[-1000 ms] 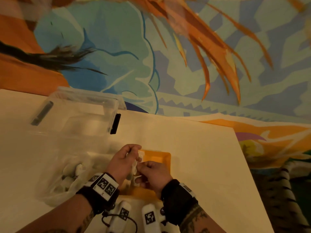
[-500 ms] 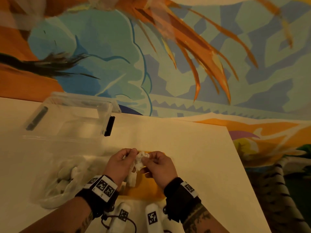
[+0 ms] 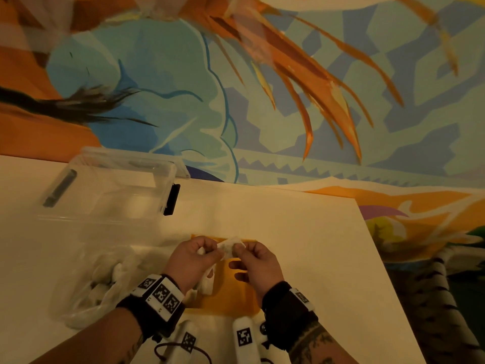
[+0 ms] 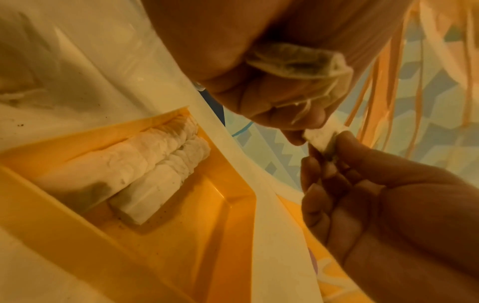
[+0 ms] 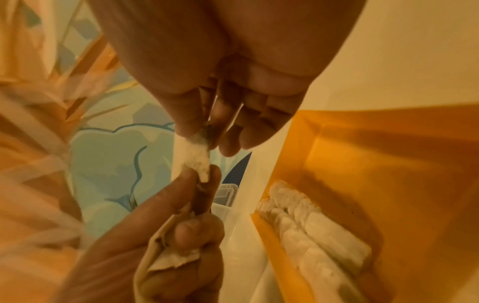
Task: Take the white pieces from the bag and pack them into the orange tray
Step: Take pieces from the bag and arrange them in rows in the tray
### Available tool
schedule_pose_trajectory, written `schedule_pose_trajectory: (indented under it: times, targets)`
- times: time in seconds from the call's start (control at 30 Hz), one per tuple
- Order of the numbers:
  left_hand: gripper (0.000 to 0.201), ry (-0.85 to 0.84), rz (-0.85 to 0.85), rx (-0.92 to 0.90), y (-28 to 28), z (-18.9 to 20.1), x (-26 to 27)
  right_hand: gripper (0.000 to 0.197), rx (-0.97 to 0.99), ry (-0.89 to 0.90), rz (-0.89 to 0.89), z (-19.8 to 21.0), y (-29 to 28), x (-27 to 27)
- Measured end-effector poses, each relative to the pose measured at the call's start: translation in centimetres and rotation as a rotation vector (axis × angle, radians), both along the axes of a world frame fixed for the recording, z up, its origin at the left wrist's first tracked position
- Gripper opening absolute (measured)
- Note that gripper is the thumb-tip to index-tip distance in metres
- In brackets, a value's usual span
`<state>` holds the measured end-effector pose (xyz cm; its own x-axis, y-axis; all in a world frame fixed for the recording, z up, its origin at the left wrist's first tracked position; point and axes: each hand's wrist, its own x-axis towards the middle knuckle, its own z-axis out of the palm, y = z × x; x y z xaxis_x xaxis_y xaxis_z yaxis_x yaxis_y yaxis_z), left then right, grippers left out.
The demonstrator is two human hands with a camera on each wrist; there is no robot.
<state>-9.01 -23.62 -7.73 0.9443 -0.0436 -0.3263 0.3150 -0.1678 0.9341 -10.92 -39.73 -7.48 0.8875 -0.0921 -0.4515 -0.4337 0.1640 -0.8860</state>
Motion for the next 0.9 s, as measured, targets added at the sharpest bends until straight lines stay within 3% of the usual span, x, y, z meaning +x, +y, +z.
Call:
schedule_pose_trajectory:
  times: [0.13,0.33,0.4,0.57,0.73,0.83,0.9]
  targets:
    - [0.008,-0.026,-0.064,0.031,-0.1,0.2,-0.1,0.007,-0.201,-0.133,0.025,0.3,-0.4,0.2]
    - [0.02,-0.084,-0.06,0.05,0.9,-0.9,0.2,0.004,-0.591,-0.264,0.25,0.8,-0.4,1.0]
    - [0.017,-0.094,-0.044,0.082,1.2,-1.2,0.1,0.004,-0.601,-0.277,0.274,1.0,0.0,1.2]
    - [0.017,-0.038,-0.015,0.031,2.3,-1.8,-0.3,0.025,-0.492,-0.307,0.3,0.5,1.2,1.3]
    - [0.018,-0.069,-0.002,-0.002,3.0,-2.2,-1.0,0.006,-0.588,-0.345,0.359,-0.6,2.3,1.7]
    - [0.004,-0.074,0.027,0.028,3.5,-2.4,-1.3,0.014,-0.564,-0.308,0.384,-1.2,3.0,1.7]
    - [0.005,-0.053,0.049,0.011,3.8,-2.6,-1.3,0.018,-0.544,-0.284,0.402,-1.8,3.3,1.7]
